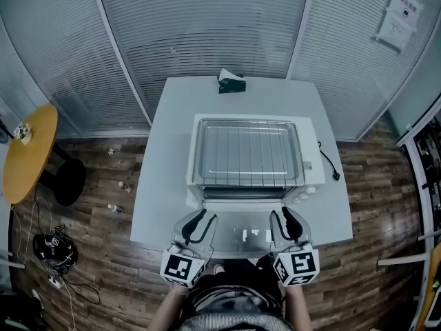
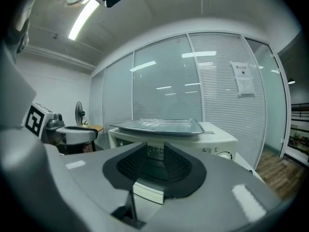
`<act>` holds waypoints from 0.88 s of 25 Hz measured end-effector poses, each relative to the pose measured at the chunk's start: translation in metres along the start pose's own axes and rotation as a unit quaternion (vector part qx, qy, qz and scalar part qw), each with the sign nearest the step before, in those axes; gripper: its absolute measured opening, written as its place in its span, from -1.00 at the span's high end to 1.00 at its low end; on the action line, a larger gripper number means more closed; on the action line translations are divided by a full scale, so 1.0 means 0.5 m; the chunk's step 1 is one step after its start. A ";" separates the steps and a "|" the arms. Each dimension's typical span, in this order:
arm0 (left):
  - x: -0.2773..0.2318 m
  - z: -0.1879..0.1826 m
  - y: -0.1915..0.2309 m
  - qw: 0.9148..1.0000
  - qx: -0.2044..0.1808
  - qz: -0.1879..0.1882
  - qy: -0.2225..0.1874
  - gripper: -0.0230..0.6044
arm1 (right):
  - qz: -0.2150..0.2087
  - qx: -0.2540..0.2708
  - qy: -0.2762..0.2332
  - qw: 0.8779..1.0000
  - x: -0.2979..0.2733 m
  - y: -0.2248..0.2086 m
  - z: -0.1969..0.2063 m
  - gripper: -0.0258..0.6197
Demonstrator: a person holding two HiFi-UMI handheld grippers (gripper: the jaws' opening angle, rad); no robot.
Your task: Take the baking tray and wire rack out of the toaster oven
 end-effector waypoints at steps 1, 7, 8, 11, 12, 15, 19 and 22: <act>0.004 0.003 -0.013 1.000 0.003 0.008 0.001 0.61 | -0.007 0.008 0.000 1.000 0.004 0.014 0.003 0.61; 0.017 0.001 -0.076 0.999 0.009 0.039 0.003 0.91 | -0.040 0.002 -0.030 0.999 0.029 0.085 0.008 0.81; 0.020 0.001 -0.084 0.999 0.013 0.042 0.005 0.91 | -0.041 -0.004 -0.037 0.998 0.035 0.094 0.007 0.86; 0.030 -0.007 -0.104 0.999 0.010 0.051 0.002 0.91 | -0.051 -0.003 -0.052 0.997 0.050 0.124 -0.001 0.92; 0.033 -0.016 -0.110 0.998 0.015 0.053 0.000 0.92 | -0.055 0.003 -0.055 0.997 0.054 0.133 -0.005 0.92; 0.041 -0.047 -0.123 0.998 0.013 0.060 -0.008 0.91 | -0.060 0.022 -0.064 0.996 0.066 0.156 -0.026 0.92; 0.054 -0.093 -0.135 0.998 0.001 0.063 -0.026 0.92 | -0.061 0.039 -0.083 0.994 0.080 0.177 -0.070 0.92; 0.064 -0.113 -0.141 0.998 -0.002 0.060 -0.032 0.91 | -0.063 0.041 -0.093 0.993 0.088 0.186 -0.095 0.92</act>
Point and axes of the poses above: the fingertips, and each gripper's own axes: x backward along the fingers, y to its left, z out of its underside, the point moved 4 cm from there along x, backward along the fingers, and after that the axes turned 1 degree about y, right-handed, at the moved point
